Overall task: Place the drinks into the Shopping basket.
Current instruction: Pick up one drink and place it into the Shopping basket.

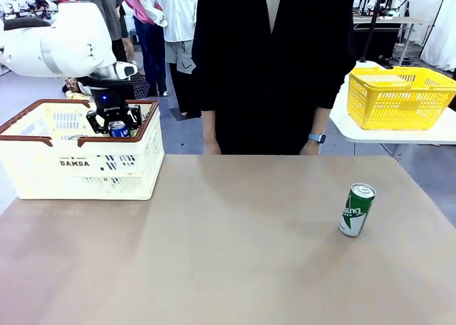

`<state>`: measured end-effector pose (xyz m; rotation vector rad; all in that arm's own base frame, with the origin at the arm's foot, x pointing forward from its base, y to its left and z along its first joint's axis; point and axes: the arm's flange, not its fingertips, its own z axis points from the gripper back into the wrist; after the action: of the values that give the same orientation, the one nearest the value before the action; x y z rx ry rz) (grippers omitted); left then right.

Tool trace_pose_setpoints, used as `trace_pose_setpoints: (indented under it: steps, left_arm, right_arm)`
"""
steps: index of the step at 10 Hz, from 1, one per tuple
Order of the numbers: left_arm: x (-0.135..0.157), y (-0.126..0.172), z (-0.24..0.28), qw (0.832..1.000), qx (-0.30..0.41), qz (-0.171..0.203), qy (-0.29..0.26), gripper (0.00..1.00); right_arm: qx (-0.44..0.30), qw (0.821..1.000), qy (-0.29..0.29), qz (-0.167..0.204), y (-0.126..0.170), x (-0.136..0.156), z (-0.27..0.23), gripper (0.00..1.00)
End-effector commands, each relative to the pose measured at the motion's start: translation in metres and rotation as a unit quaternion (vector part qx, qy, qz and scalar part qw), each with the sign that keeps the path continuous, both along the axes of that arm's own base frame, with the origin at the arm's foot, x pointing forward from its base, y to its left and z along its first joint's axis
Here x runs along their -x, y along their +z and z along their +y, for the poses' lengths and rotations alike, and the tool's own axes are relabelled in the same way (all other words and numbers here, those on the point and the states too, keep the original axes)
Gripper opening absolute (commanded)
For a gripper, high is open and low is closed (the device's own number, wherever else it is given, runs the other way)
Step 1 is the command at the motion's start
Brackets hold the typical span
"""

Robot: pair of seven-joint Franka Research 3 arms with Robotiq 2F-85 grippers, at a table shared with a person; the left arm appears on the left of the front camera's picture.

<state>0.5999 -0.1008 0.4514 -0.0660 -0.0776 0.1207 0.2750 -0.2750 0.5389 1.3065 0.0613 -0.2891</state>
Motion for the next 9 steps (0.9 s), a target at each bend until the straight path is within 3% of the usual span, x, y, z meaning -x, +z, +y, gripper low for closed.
trace_pose_setpoints:
  steps: [1, 2, 3, 4, 7, 9]
  left_arm:
    - [-0.004, 0.007, 0.001, 1.000, -0.012, 0.000, 0.005, 0.00]
    - [-0.006, 0.004, 0.001, 1.000, -0.009, 0.005, 0.006, 0.14]
    - [-0.006, 0.001, 0.000, 1.000, -0.017, 0.011, 0.007, 0.64]
    - [-0.007, -0.001, -0.001, 1.000, -0.024, 0.015, 0.007, 1.00]
    - [-0.007, 0.008, 0.003, 0.999, -0.030, 0.005, 0.016, 1.00]
    - [-0.002, 0.030, 0.014, 0.999, -0.020, -0.019, 0.028, 1.00]
  right_arm:
    - [-0.003, 1.000, 0.001, 0.004, 0.004, 0.000, 0.002, 1.00]
    - [-0.003, 1.000, 0.001, 0.004, 0.004, 0.000, 0.002, 1.00]
    - [-0.003, 1.000, 0.001, 0.004, 0.004, 0.000, 0.002, 1.00]
    - [-0.003, 1.000, 0.001, 0.004, 0.004, 0.000, 0.002, 1.00]
    - [-0.003, 1.000, 0.001, 0.004, 0.004, 0.000, 0.002, 1.00]
    - [-0.003, 1.000, 0.001, 0.004, 0.004, 0.000, 0.002, 1.00]
